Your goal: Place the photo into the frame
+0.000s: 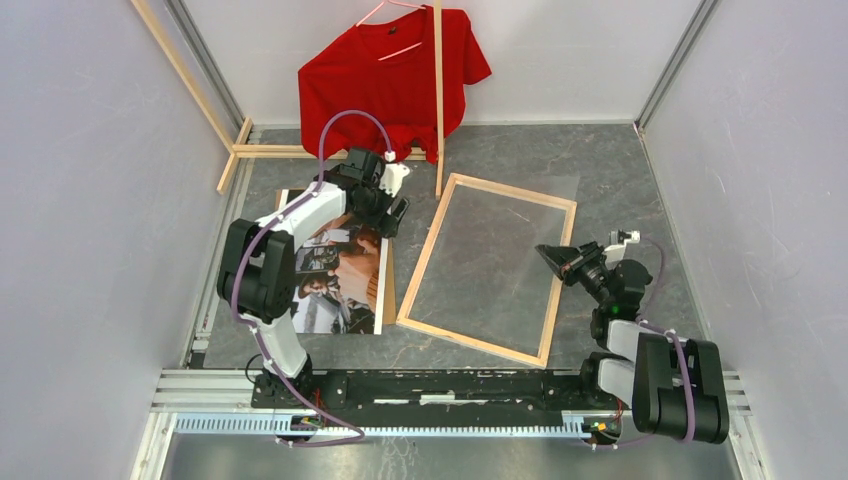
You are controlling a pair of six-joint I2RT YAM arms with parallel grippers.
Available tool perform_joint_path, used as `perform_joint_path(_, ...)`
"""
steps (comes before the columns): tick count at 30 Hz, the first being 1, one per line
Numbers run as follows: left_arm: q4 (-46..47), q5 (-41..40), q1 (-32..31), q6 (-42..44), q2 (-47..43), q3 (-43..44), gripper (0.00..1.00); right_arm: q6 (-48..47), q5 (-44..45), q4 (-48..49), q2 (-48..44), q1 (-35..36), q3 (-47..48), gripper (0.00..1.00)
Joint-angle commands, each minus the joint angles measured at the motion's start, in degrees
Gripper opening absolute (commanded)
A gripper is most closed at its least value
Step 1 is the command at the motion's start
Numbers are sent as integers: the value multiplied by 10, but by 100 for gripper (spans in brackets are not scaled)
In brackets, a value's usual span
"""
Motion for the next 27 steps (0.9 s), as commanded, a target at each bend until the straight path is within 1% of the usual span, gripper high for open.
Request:
perform_joint_path(1, 20, 12, -5, 15, -26, -22, 86, 36, 36, 61, 27, 2, -31, 0)
perform_joint_path(6, 38, 16, -24, 12, -23, -49, 85, 45, 41, 57, 30, 2, -28, 0)
perform_joint_path(10, 48, 19, -32, 3, -17, -56, 84, 101, 28, 109, 29, 11, -7, 0)
perform_joint_path(13, 47, 22, -31, 0, -21, -49, 83, 98, 26, 88, -3, 32, 28, 0)
perform_joint_path(18, 33, 23, -14, -6, -24, -20, 81, 122, 38, 96, -44, 72, 51, 0)
perform_joint_path(21, 34, 0, -4, -8, -20, -9, 78, 156, 47, 123, -57, 84, 47, 0)
perform_joint_path(23, 36, -5, 6, -12, -17, -4, 77, 176, 54, 140, -59, 107, 44, 0)
perform_joint_path(27, 41, -23, 22, -18, -14, 2, 75, 169, 70, 126, -58, 124, 44, 0)
